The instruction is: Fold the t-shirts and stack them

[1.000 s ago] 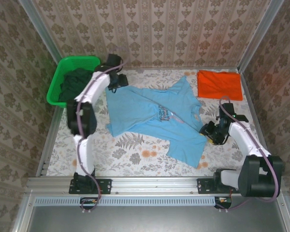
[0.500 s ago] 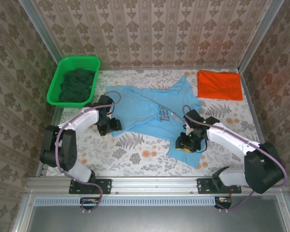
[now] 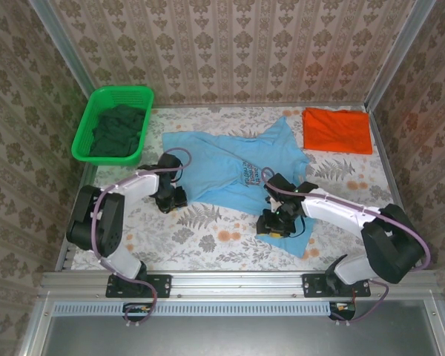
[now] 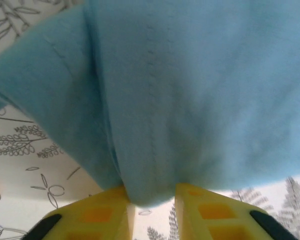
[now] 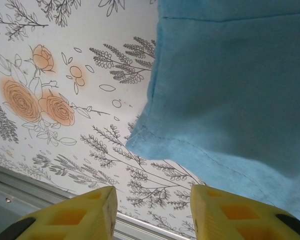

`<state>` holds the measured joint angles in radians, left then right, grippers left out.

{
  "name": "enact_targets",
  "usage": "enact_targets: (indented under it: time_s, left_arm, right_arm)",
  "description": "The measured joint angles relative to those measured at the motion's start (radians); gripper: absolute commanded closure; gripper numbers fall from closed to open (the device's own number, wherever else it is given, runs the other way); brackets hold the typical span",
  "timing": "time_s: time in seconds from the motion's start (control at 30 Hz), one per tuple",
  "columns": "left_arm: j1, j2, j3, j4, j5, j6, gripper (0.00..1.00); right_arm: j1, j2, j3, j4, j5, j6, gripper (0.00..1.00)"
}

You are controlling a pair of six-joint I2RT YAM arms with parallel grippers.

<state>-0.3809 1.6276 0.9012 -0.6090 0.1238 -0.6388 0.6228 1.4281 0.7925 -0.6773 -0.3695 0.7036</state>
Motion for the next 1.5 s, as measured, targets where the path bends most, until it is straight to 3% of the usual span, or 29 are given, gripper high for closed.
enact_targets:
  time_s: [0.07,0.17,0.37,0.6,0.9,0.97,1.03,1.23,1.37,1.5]
  left_arm:
    - [0.002,0.013,0.021,-0.006,-0.009,0.003,1.00]
    - [0.002,0.034,0.061,-0.006,-0.024,0.006,1.00]
    - [0.013,0.040,0.173,-0.060,-0.042,0.011,1.00]
    - [0.103,0.064,0.367,-0.147,-0.032,0.026,1.00]
    - [0.164,0.264,0.589,-0.234,-0.023,0.071,0.87]
    - [0.165,0.305,0.603,-0.241,-0.024,0.080,0.75]
    - [0.165,0.332,0.601,-0.255,-0.026,0.092,0.53]
    - [0.165,0.336,0.587,-0.284,-0.046,0.111,0.41]
    - [0.160,0.282,0.562,-0.294,-0.079,0.116,0.44]
    - [0.128,0.155,0.513,-0.280,-0.099,0.119,0.68]
  right_arm:
    - [0.015,0.020,0.005,0.001,0.002,0.000,0.55]
    - [0.036,0.052,0.015,0.002,0.003,-0.001,0.59]
    - [0.050,0.118,0.016,-0.002,0.021,-0.021,0.78]
    - [0.050,0.158,0.016,-0.025,0.028,-0.048,1.00]
    - [0.050,0.120,-0.023,-0.097,-0.007,-0.069,1.00]
    - [0.050,0.113,-0.029,-0.109,-0.016,-0.073,1.00]
    - [0.050,0.110,-0.034,-0.119,-0.029,-0.076,1.00]
    - [0.050,0.076,-0.038,-0.136,-0.036,-0.076,1.00]
    - [0.050,0.050,-0.038,-0.135,-0.044,-0.073,0.95]
    - [0.049,0.020,-0.037,-0.126,-0.048,-0.057,0.82]
